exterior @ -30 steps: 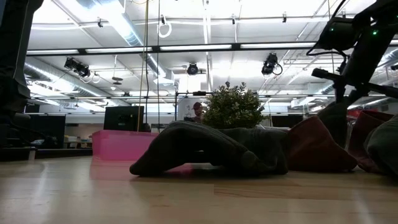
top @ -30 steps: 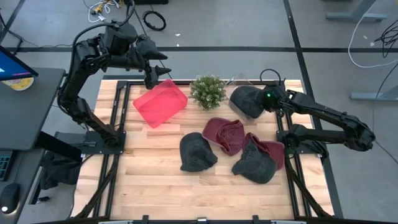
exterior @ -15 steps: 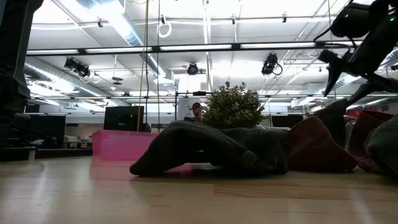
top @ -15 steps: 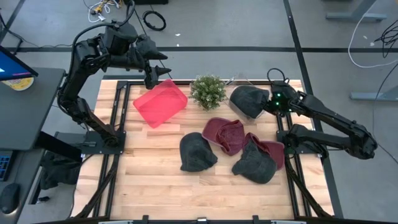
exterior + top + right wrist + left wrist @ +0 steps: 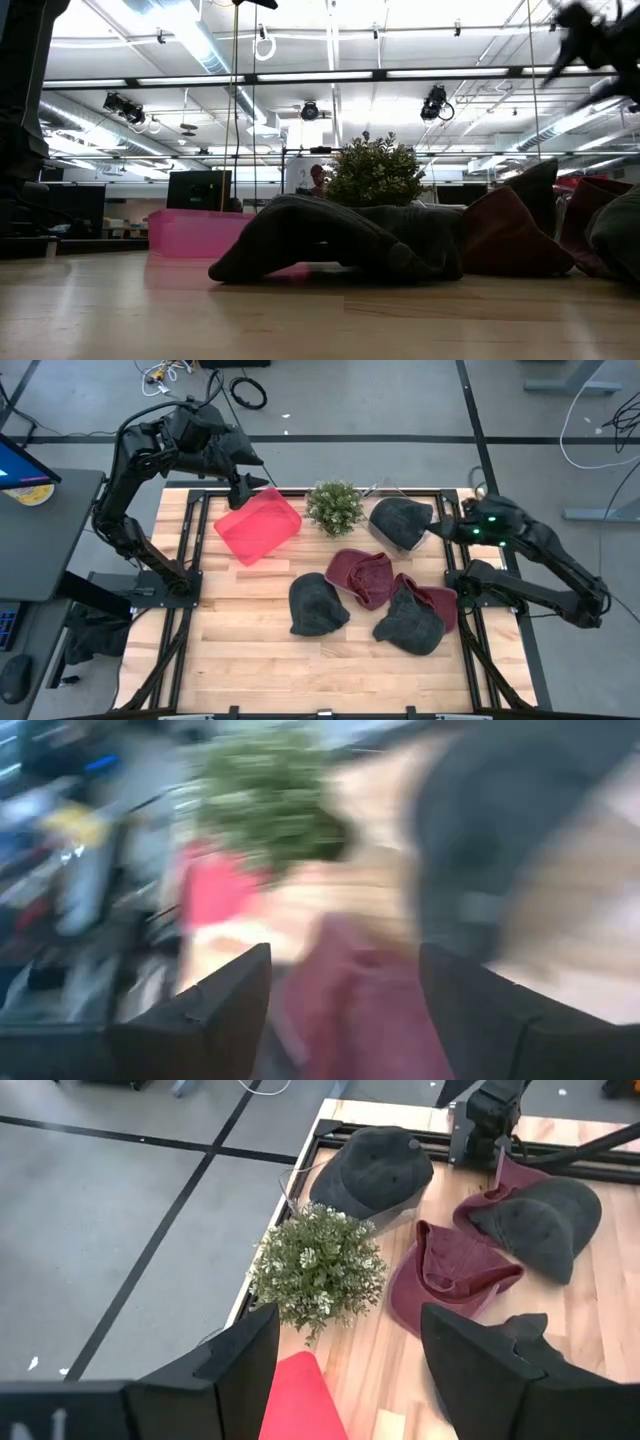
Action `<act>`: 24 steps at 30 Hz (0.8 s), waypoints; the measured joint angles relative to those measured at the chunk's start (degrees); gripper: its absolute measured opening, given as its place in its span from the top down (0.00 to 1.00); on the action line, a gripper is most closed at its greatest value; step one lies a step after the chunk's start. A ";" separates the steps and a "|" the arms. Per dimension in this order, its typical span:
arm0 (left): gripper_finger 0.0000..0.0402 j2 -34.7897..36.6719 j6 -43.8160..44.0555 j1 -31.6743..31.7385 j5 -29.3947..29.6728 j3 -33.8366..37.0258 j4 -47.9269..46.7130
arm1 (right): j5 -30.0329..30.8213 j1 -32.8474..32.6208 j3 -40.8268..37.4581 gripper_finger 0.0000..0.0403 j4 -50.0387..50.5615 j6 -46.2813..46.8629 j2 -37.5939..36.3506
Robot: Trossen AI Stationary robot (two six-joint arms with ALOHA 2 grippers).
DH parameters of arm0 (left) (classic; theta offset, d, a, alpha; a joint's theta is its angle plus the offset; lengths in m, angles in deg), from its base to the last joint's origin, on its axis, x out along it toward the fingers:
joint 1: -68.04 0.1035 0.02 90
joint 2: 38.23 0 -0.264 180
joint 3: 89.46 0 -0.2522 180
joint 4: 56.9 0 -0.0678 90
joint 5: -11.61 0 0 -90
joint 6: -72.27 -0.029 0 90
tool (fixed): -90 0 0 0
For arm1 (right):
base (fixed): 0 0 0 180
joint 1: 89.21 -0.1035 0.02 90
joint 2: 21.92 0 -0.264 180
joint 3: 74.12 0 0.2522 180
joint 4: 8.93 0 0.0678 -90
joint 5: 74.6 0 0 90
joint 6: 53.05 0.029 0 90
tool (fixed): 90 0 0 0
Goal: Pick & Place hat
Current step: Put the right red cap into the red bin
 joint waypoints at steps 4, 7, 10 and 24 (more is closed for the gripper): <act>0.38 -0.04 0.71 0.00 -0.07 0.00 1.02 | -8.57 -2.73 6.37 0.43 -1.89 -7.67 0.51; 0.38 -0.76 0.99 -0.20 -2.11 -0.04 2.24 | -11.08 -5.13 10.53 0.47 -2.34 -10.95 3.48; 0.38 -1.94 1.71 -0.22 -4.77 -0.02 3.12 | -11.35 -7.97 13.70 0.51 -2.01 -15.31 7.40; 0.38 -9.97 5.16 -3.78 -8.39 0.00 3.18 | -8.88 -18.75 19.76 0.61 31.34 -46.31 26.76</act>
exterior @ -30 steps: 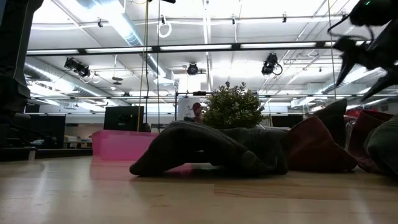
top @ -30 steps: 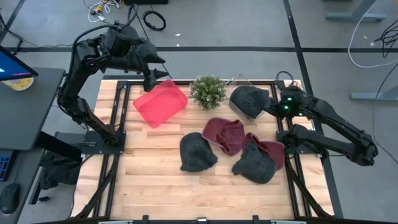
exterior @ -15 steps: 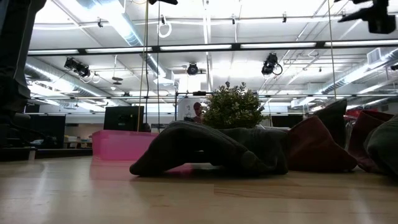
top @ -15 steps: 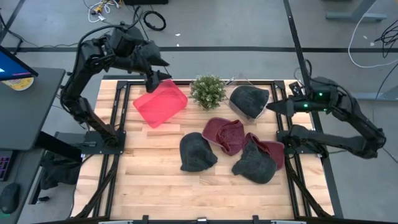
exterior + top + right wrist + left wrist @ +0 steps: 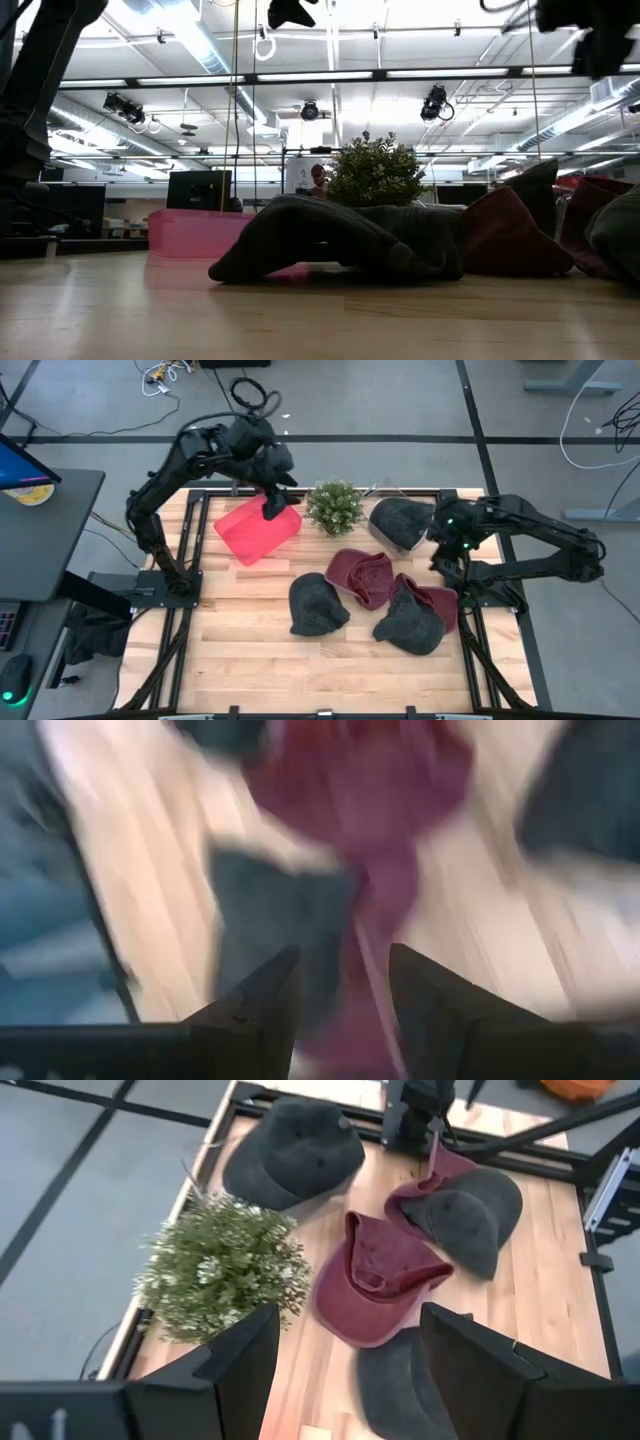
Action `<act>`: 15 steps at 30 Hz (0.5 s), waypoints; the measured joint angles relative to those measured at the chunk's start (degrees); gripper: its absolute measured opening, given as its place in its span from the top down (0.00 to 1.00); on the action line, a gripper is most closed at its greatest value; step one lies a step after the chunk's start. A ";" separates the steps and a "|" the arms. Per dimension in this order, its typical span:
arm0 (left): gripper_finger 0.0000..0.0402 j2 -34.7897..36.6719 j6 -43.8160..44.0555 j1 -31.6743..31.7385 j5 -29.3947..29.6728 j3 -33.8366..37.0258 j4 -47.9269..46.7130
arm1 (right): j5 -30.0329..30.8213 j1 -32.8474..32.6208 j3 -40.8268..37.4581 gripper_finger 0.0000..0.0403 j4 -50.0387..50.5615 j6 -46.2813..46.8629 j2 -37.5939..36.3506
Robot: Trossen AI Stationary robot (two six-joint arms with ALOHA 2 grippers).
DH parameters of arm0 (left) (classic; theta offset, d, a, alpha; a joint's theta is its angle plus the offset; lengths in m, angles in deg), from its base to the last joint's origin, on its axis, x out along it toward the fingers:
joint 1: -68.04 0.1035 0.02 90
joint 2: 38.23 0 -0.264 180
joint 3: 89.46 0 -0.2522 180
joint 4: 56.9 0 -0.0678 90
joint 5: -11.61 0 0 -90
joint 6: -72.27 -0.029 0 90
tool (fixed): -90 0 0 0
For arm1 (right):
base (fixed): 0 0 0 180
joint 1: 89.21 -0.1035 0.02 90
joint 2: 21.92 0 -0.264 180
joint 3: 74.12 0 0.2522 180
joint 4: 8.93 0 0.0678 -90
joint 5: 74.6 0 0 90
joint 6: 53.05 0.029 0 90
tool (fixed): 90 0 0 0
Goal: Pick & Place hat
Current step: Put the right red cap into the red bin
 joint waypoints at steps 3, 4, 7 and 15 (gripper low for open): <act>0.38 -1.15 0.28 -0.89 -0.02 0.00 0.02 | 1.04 -1.19 -2.31 0.59 5.38 -3.78 1.39; 0.38 -1.35 0.58 -1.14 0.00 0.00 0.02 | 1.17 -1.57 -3.40 0.58 5.04 -4.81 1.41; 0.38 -1.42 1.69 -1.89 0.52 0.02 0.50 | 1.84 -2.90 -7.11 0.52 4.56 -6.17 1.24; 0.38 -1.46 3.28 -3.39 1.50 0.00 1.09 | 5.01 -3.91 -18.10 0.29 -1.91 -5.63 2.55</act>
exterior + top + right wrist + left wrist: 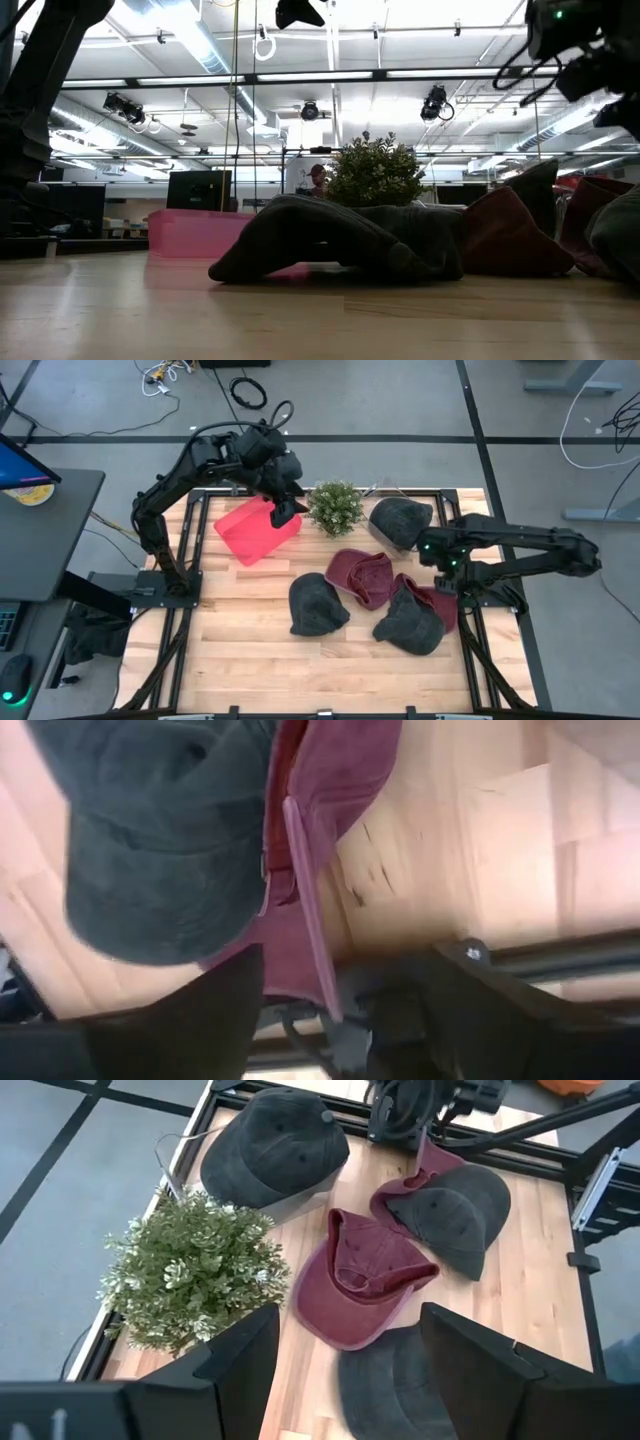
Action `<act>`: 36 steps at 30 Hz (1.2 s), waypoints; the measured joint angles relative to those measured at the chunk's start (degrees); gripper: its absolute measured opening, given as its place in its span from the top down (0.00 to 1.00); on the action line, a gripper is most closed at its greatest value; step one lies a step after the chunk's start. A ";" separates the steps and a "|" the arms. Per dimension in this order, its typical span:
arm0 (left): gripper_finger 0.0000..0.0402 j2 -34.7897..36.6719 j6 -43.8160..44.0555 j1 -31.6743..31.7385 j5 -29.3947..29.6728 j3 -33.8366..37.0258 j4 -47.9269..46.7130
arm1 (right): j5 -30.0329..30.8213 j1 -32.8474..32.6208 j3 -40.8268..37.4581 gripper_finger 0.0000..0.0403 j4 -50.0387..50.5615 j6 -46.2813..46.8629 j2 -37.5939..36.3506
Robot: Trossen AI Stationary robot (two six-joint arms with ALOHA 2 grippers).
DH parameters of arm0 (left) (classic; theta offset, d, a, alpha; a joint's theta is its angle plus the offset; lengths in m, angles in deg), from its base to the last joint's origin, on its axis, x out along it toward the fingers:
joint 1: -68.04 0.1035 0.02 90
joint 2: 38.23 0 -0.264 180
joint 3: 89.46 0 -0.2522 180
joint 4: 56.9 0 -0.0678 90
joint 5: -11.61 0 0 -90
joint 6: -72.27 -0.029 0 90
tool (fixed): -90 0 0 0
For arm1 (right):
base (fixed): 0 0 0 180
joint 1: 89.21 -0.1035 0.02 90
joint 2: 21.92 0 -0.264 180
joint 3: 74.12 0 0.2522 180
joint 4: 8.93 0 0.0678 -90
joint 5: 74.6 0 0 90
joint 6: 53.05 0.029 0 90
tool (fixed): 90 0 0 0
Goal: Pick & Place hat
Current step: Put the right red cap into the red bin
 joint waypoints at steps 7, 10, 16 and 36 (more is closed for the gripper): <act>0.38 0.00 -0.28 -0.21 0.60 0.00 0.11 | 2.61 -0.39 -4.73 0.20 -4.49 0.07 2.21; 0.38 0.00 -1.33 -0.21 0.67 0.00 0.11 | 2.62 -0.46 -4.75 0.20 -5.49 0.17 2.97; 0.38 0.00 -3.25 -0.21 0.67 0.00 0.11 | 2.40 -0.46 -5.47 0.26 -10.27 0.38 4.72; 0.38 0.00 -5.44 -0.17 0.67 0.00 0.11 | 2.86 -4.14 -5.82 0.96 -6.63 4.08 8.53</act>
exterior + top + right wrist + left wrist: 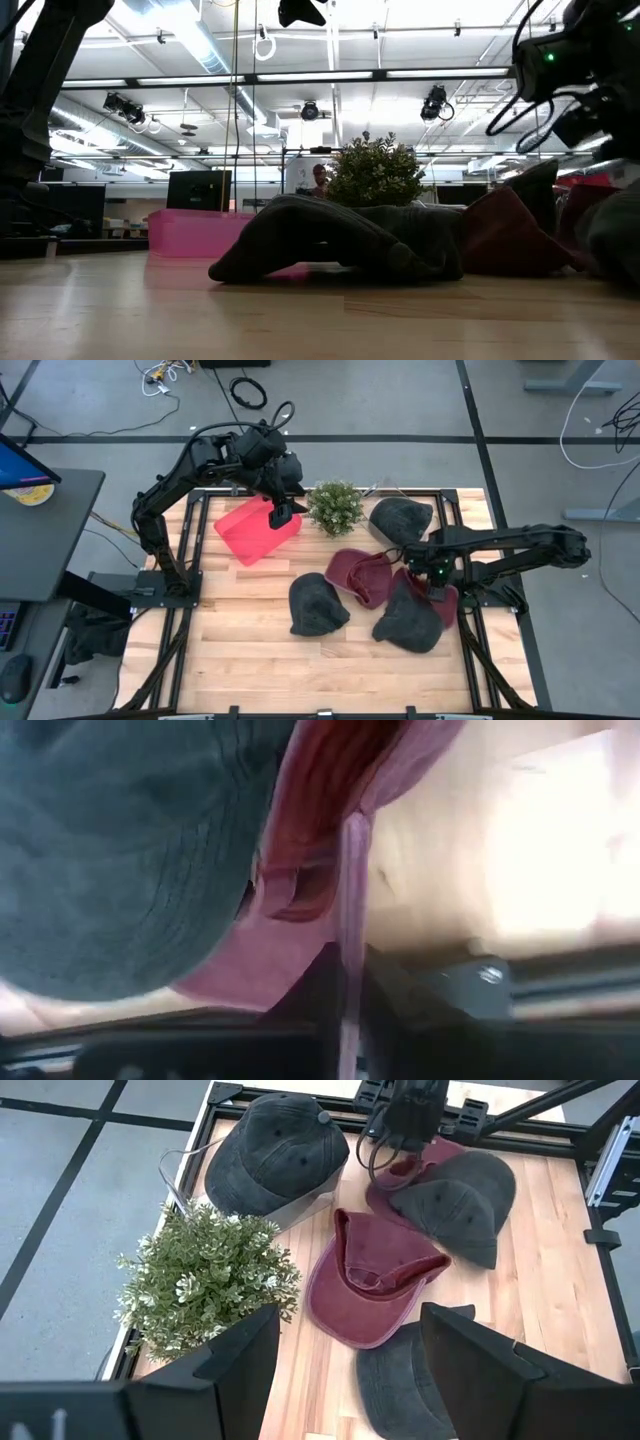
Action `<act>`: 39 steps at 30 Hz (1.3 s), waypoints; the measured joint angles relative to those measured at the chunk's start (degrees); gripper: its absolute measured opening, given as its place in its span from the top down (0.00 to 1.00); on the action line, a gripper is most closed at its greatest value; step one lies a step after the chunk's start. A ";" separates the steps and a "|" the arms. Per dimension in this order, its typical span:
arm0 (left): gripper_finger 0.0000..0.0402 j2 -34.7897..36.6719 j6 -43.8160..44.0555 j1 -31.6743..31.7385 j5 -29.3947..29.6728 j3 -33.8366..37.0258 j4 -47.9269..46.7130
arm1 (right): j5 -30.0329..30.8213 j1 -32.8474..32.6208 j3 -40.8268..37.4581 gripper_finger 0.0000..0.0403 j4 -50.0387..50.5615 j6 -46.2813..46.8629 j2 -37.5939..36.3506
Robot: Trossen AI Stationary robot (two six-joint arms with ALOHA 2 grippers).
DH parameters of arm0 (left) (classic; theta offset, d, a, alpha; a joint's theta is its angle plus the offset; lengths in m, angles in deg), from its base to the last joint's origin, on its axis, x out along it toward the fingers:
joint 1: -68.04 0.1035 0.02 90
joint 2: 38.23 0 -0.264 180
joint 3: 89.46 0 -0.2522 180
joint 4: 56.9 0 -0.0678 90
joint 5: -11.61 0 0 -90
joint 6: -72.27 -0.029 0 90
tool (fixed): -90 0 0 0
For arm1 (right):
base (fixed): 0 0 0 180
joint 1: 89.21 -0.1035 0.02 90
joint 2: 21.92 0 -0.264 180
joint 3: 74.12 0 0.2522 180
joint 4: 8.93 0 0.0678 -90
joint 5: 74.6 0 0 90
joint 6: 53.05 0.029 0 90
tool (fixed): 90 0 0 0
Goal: Pick & Place hat
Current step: Put the right red cap into the red bin
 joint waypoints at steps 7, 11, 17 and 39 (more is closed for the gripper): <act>0.38 0.00 0.20 0.00 0.00 0.00 0.00 | 2.24 -0.73 12.62 0.98 11.20 1.67 -0.02; 0.38 0.00 0.30 0.00 -0.02 0.00 -0.02 | 3.19 -2.58 19.37 0.98 13.68 3.19 -0.04; 0.38 0.00 0.68 0.00 -0.02 0.00 0.00 | 5.21 -5.97 25.18 0.99 13.66 6.59 -0.02; 0.38 0.00 0.63 0.00 -0.04 0.00 -0.02 | 17.80 -12.58 44.72 0.99 13.67 8.66 2.70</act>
